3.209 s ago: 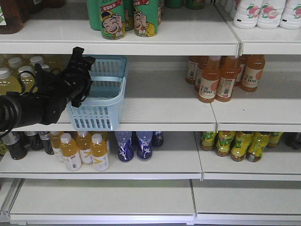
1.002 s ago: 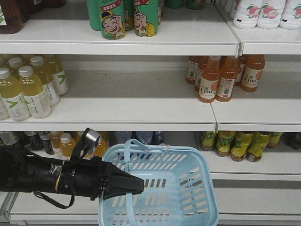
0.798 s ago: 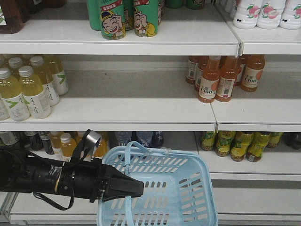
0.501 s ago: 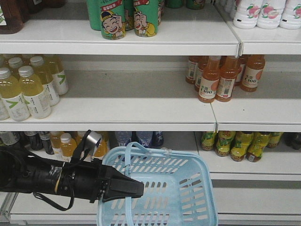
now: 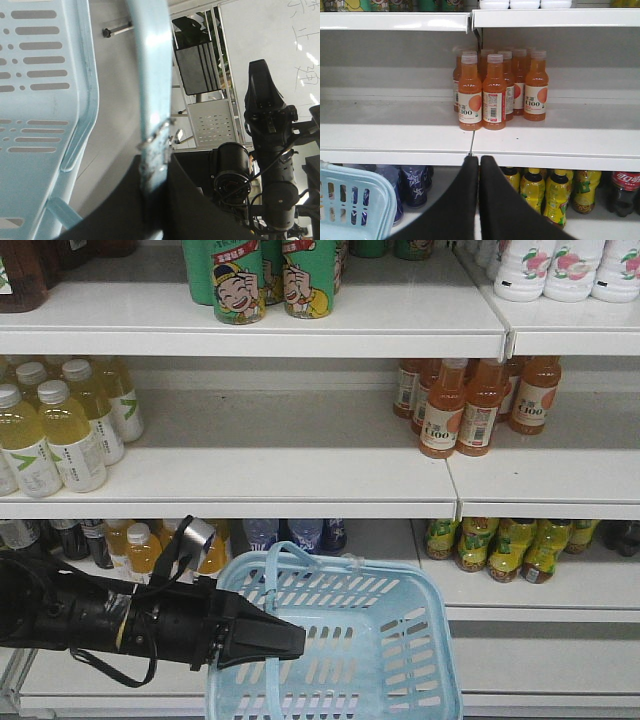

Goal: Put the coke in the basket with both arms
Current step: 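Hold the basket lowered in front of the robot with the left gripper, then drive the base away from the shelf while holding the basket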

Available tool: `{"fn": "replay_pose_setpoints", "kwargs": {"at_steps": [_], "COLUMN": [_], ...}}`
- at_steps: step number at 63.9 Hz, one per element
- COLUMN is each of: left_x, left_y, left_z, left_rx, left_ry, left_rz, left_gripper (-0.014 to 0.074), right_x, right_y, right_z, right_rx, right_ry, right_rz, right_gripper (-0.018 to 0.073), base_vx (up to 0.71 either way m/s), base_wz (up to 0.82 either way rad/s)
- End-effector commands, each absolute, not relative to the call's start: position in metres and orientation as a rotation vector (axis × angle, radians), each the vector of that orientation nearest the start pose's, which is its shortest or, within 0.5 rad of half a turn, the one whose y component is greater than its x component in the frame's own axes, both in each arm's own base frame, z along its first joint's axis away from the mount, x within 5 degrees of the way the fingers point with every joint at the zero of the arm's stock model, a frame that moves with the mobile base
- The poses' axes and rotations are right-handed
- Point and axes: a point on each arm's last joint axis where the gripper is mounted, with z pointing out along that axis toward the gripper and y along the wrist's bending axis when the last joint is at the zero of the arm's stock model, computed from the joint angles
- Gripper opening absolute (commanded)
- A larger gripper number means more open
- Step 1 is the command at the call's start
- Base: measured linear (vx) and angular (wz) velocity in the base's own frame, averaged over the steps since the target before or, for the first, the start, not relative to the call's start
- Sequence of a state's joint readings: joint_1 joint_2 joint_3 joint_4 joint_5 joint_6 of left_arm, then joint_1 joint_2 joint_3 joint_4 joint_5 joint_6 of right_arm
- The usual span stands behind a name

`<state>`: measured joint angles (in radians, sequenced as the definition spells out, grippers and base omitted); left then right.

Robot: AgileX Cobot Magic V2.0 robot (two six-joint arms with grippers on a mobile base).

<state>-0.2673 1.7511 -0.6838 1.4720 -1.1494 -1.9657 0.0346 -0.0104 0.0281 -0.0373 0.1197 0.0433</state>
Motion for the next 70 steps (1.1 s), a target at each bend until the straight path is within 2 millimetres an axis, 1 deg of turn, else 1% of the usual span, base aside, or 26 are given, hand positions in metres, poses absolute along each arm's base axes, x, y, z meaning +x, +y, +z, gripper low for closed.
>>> {"fn": "replay_pose_setpoints", "kwargs": {"at_steps": [1, 15, 28, 70], "left_x": [0.2341, 0.2341, 0.2341, 0.2341], "left_y": [-0.1566, -0.1566, -0.1566, -0.1566], "left_z": [0.2058, 0.2058, 0.2058, 0.2058], "left_rx": [0.315, 0.315, 0.315, 0.315], "left_ry": [2.156, 2.156, 2.156, 2.156], "left_rz": [-2.043, -2.043, -2.043, -2.043], "left_gripper": [-0.0007, -0.0007, -0.0007, -0.0007], "right_x": [0.0559, 0.0559, 0.0559, 0.0559], "right_y": [0.0016, 0.0016, 0.0016, 0.0016], "right_z": [0.1975, 0.1975, 0.1975, 0.1975], "right_rx": [-0.026, -0.026, -0.026, -0.026], "right_ry": [1.539, 1.539, 1.539, 1.539], "right_rz": [0.02, 0.02, 0.02, 0.02], "right_gripper": [-0.0009, -0.0009, -0.0009, -0.0009], "base_vx": [-0.01, -0.02, -0.03, -0.03], "base_wz": [-0.05, -0.14, -0.32, -0.5]}}
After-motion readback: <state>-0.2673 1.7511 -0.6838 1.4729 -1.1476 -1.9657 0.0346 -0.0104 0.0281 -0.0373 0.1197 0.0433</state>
